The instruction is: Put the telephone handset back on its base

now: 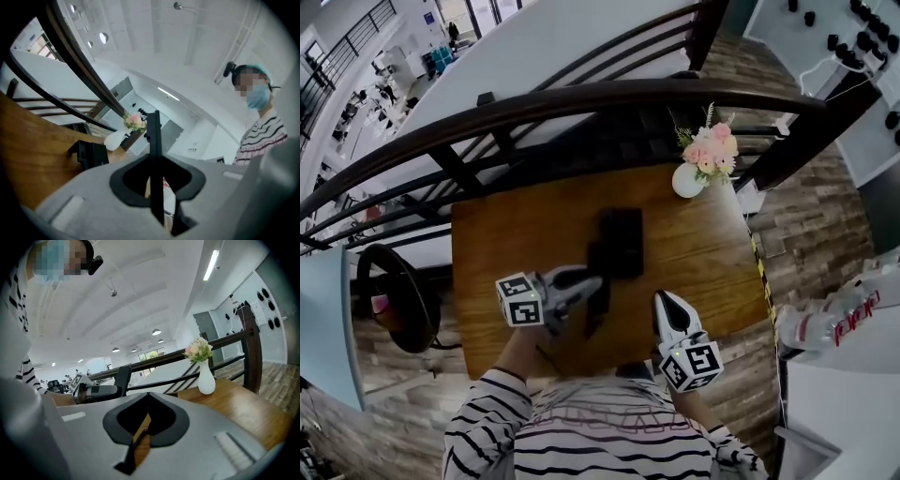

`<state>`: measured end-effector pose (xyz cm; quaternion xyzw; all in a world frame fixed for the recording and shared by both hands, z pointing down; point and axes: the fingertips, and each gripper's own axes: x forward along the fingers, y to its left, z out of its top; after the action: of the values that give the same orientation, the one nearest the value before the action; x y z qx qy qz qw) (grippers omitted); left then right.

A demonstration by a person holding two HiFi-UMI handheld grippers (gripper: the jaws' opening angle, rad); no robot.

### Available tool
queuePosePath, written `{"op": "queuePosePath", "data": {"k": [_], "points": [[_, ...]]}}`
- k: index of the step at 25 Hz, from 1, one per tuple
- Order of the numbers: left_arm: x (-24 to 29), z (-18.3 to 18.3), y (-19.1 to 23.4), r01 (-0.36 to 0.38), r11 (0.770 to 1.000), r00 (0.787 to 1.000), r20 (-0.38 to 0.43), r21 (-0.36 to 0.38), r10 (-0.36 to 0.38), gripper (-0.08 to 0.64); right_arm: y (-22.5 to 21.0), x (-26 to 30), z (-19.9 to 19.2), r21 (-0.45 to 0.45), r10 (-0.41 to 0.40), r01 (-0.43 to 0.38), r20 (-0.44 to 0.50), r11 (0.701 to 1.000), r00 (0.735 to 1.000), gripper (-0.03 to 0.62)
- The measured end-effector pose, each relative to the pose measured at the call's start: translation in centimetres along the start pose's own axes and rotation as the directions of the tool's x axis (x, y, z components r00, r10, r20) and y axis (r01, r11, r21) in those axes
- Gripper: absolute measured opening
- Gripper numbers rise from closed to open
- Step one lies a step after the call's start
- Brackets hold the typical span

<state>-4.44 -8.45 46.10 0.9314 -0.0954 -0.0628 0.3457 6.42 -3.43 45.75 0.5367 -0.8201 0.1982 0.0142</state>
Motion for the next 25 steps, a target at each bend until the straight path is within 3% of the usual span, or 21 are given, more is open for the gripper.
{"op": "queuePosePath", "data": {"k": [9,25], "points": [[2.4,0.2,3.8,-0.054,0.999,0.999,0.006,0.003,0.054,0.075,-1.7,1.4,0.0,-0.02,0.104,-0.105,-0.046,0.994,0.993,0.0],[4.0,-1.9,10.8,-0.11,0.993,0.993,-0.039,-0.045,0.108,0.075,-2.6,2.2,-0.7,-0.01,0.141,-0.143,-0.082,0.99,0.987,0.0]]}}
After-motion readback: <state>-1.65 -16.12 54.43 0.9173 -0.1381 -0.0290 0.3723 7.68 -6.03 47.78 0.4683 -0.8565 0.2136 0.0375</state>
